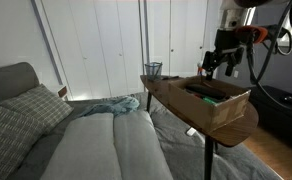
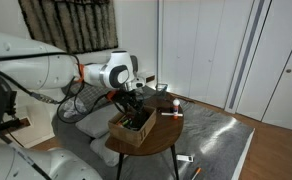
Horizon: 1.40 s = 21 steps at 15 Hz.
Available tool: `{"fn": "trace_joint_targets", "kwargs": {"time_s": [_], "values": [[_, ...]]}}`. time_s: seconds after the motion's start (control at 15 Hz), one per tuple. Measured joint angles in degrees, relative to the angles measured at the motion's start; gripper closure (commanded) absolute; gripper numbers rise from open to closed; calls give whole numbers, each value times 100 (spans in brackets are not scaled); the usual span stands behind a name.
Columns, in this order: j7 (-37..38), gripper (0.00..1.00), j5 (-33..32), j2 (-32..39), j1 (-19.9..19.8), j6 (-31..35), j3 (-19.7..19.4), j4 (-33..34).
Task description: Put the white ball in the bin
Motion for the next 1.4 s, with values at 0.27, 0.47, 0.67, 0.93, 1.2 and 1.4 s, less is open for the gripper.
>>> {"fn": "trace_joint_targets", "kwargs": {"time_s": [0.27,0.47,0.67,0.93,1.2,1.4], "values": [[-297,0,50,362,17,237,-274,-91],[-98,0,206,466,33,-178,-277,-48],[264,0,311,392,-22,-384,-298,-42],[537,0,-137,-34,-238,-101,-251,34],[801,0,-804,-211,-898,214,-308,275],[754,0,-792,278,-1195,807,-642,514]]}}
